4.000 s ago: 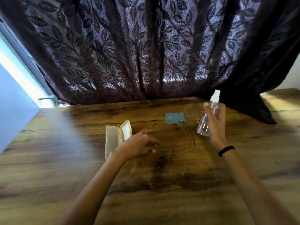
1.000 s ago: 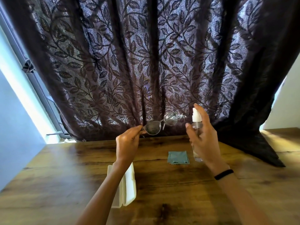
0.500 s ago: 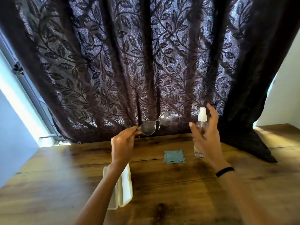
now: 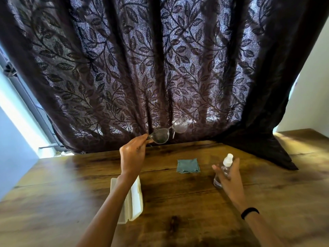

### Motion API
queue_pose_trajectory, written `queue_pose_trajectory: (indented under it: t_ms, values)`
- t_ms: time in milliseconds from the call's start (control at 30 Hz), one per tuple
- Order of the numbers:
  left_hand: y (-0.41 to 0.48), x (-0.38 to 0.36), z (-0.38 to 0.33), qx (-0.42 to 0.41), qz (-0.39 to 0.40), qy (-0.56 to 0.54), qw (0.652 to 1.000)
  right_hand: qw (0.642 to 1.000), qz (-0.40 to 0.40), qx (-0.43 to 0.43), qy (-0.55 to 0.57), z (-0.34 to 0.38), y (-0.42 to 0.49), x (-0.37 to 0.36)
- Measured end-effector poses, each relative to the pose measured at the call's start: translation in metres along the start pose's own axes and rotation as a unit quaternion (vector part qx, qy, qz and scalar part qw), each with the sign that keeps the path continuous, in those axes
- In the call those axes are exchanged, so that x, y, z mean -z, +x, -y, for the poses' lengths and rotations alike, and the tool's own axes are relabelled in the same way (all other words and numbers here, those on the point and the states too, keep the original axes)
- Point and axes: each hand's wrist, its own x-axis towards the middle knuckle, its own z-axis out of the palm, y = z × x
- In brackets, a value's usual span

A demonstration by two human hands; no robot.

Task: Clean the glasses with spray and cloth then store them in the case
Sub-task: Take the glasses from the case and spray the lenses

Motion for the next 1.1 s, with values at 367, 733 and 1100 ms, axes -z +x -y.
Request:
queue_pose_trajectory:
  t_ms: [367,733,1100]
  values:
    - [0.001,0.006,-0.003,0.016,-0.017,-0.029,0.999,0.988,-0.095,0.083,0.088,0.064,0.020,0.006]
    - [0.003,0.011,-0.013,0.138,-0.061,-0.165,0.975,0.985,0.131,0.086,-0.075,0.099,0.072,-0.040]
    - [-0.002,0.014,0.008,0.257,-0.058,-0.248,0.932,0.964,0.148,-0.077,0.206,0.110,0.063,-0.060]
